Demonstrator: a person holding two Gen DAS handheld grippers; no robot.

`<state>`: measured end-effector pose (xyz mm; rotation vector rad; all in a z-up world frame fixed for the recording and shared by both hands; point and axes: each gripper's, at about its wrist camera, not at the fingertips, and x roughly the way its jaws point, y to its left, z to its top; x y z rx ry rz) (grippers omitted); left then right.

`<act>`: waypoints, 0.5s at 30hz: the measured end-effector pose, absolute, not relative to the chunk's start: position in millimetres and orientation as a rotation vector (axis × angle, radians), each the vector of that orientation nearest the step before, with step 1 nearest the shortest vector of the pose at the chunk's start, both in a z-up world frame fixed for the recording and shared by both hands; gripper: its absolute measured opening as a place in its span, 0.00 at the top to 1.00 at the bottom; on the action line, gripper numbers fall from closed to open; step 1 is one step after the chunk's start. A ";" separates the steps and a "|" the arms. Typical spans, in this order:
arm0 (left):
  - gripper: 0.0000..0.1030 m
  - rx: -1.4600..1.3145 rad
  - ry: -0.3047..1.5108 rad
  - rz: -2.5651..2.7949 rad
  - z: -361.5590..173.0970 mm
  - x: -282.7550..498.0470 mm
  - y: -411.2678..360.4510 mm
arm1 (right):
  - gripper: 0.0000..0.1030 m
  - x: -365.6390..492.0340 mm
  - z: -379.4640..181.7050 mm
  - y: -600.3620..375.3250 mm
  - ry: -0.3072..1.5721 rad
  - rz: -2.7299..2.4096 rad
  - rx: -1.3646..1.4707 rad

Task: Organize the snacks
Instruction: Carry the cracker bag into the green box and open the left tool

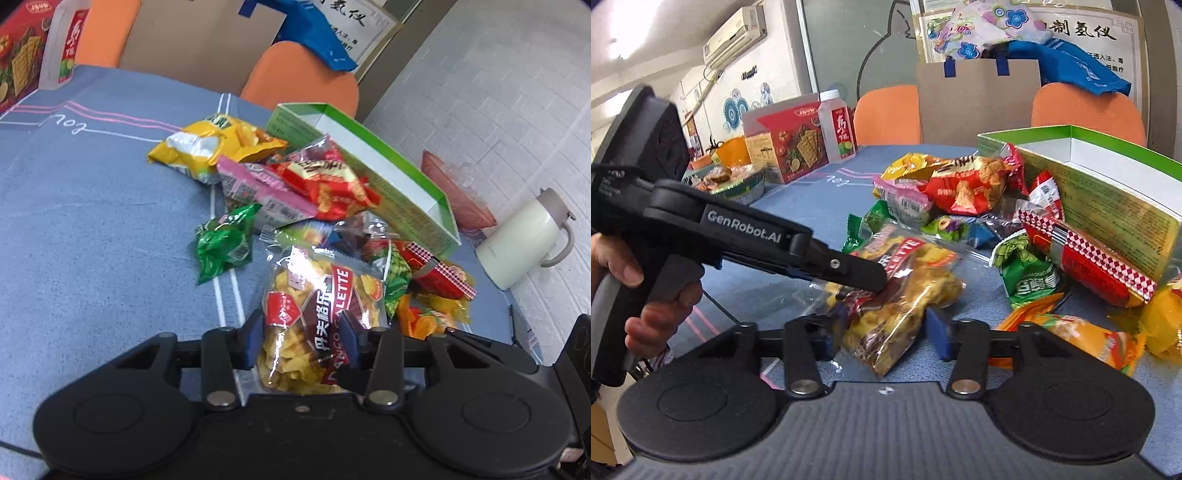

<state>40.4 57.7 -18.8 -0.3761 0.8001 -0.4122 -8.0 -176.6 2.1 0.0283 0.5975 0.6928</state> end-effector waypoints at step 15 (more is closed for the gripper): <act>0.49 -0.226 0.518 -0.548 82.3 64.7 -22.0 | 0.34 1.2 78.5 -237.6 0.269 0.529 0.041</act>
